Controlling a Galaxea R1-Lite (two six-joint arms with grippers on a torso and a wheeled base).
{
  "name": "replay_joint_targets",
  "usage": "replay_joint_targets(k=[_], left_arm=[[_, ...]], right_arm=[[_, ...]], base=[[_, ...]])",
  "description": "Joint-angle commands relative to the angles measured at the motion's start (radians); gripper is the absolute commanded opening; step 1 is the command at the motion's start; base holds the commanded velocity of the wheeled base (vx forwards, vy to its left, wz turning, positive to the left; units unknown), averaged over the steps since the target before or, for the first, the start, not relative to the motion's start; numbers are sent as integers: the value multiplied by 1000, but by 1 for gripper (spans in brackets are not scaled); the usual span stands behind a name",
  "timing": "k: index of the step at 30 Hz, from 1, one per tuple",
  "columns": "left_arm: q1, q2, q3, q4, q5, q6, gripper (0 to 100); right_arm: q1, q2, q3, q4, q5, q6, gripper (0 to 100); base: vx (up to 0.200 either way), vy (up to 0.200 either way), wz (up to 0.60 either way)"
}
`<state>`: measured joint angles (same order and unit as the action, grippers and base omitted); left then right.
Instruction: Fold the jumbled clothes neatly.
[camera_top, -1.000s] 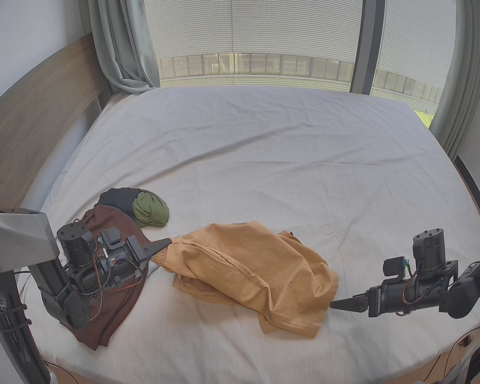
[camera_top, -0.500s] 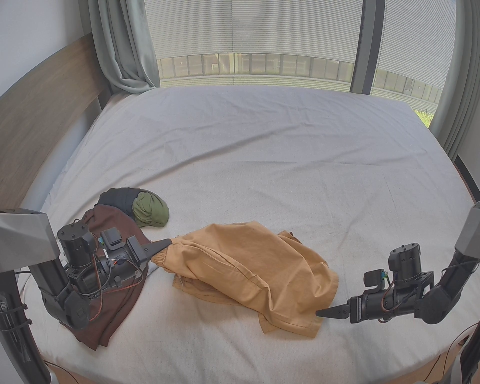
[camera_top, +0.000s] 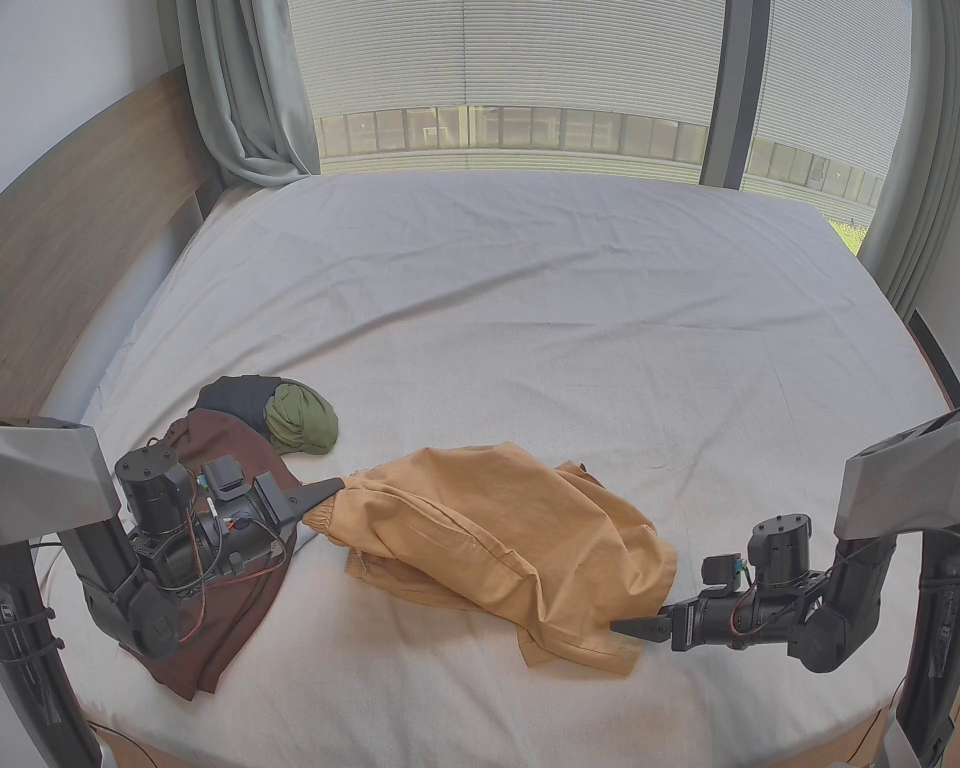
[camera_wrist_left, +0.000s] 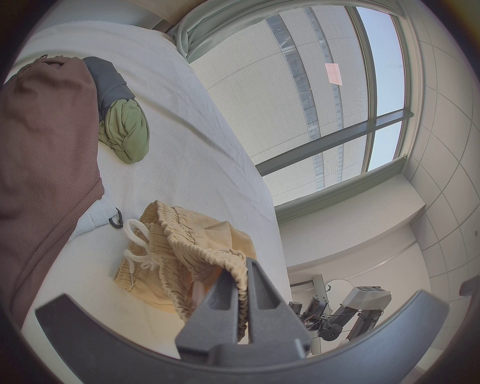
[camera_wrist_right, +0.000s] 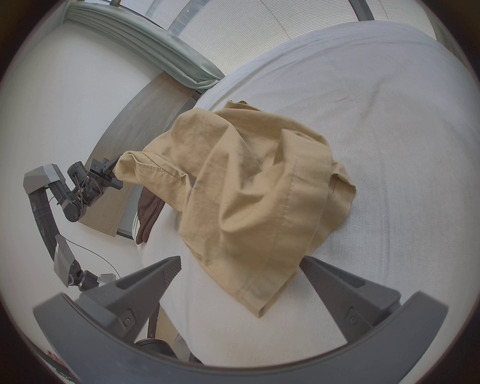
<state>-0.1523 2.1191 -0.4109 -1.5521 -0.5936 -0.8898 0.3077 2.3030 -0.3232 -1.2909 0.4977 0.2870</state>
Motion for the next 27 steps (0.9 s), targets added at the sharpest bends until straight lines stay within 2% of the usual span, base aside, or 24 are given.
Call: replay_joint_targets(k=[1, 5, 10, 11, 16, 20, 23, 24, 27], left_arm=[[0, 1, 0, 0, 0, -1, 0], [-1, 1, 0, 0, 0, -1, 0], [-1, 1, 0, 0, 0, -1, 0], [-1, 2, 0, 0, 0, -1, 0], [-1, 2, 0, 0, 0, -3, 0], [0, 18, -2, 0, 0, -3, 0], [4, 27, -5, 0, 0, -1, 0], [8, 44, -11, -2, 0, 0, 0], [11, 56, -14, 0, 0, 2, 0]], right_arm=[[2, 58, 13, -21, 1, 14, 100], [13, 76, 16, -73, 2, 20, 100], [28, 154, 21, -219, 9, 35, 100], [28, 170, 26, -249, 9, 41, 0], [30, 193, 27, -249, 21, 61, 0], [24, 162, 44, -251, 94, 66, 0], [19, 101, 65, -251, 116, 69, 0], [14, 52, 73, -249, 150, 92, 0], [-13, -23, 67, -249, 190, 149, 0]], base=[[0, 0, 0], [0, 0, 0], [0, 0, 0], [0, 0, 0], [0, 0, 0], [0, 0, 0], [0, 0, 0], [0, 0, 0], [0, 0, 0]])
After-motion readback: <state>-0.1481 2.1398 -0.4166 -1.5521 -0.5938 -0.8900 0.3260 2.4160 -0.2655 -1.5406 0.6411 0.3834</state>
